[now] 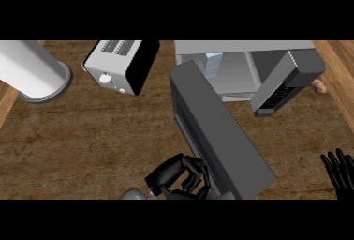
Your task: Pick up the milk, place it into the microwave and close the microwave
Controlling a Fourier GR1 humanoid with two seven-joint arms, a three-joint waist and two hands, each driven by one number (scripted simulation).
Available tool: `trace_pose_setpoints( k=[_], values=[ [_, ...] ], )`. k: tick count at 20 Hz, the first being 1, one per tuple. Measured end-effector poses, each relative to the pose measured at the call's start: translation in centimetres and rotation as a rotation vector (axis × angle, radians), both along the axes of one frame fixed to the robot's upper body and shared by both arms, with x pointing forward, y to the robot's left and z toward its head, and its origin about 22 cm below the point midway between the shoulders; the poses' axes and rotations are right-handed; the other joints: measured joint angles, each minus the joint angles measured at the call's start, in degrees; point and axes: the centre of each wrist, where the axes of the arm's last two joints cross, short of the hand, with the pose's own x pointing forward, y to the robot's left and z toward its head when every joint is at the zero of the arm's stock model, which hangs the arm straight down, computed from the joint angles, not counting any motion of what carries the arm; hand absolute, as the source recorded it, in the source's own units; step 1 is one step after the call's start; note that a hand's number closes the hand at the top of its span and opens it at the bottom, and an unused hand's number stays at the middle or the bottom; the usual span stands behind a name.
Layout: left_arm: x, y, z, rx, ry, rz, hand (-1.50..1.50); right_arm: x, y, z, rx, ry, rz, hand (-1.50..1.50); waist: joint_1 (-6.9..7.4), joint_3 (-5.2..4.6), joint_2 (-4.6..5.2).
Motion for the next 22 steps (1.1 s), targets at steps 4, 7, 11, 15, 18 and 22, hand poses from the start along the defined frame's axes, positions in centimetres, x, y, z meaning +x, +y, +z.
trace_pose_setpoints(
  k=[4, 7, 11, 15, 18, 22],
  values=[
    [-0.8, -2.3, 0.1, 0.019, -0.007, 0.012, 1.50, 0.4, 0.6, 2.3, 0.030, -0.030, 0.076, -1.50, -0.71, -0.03, 0.12],
    [-0.8, -3.4, 0.5, 0.043, -0.010, 0.051, 1.50, 1.2, 1.0, 4.0, 0.049, -0.055, 0.135, -1.50, -1.35, -0.04, 0.30],
    [-0.5, -4.4, 0.9, 0.061, -0.041, 0.101, 1.50, 1.9, 2.1, 6.2, 0.056, -0.085, 0.227, -1.50, -2.77, -0.08, 0.53],
    [-0.1, -5.2, 1.4, 0.076, -0.057, 0.152, 1.50, 2.4, 2.9, 8.1, 0.060, -0.110, 0.298, -1.50, -4.02, -0.09, 0.78],
    [0.5, -6.0, 2.2, 0.068, -0.083, 0.190, 1.50, 2.7, 3.3, 9.3, 0.060, -0.123, 0.346, -1.50, -4.96, -0.11, 1.02],
    [1.8, -6.9, 3.8, 0.018, -0.103, 0.256, 1.50, 2.9, 4.0, 10.4, 0.062, -0.133, 0.396, -1.50, -6.07, -0.17, 1.33]
  ],
)
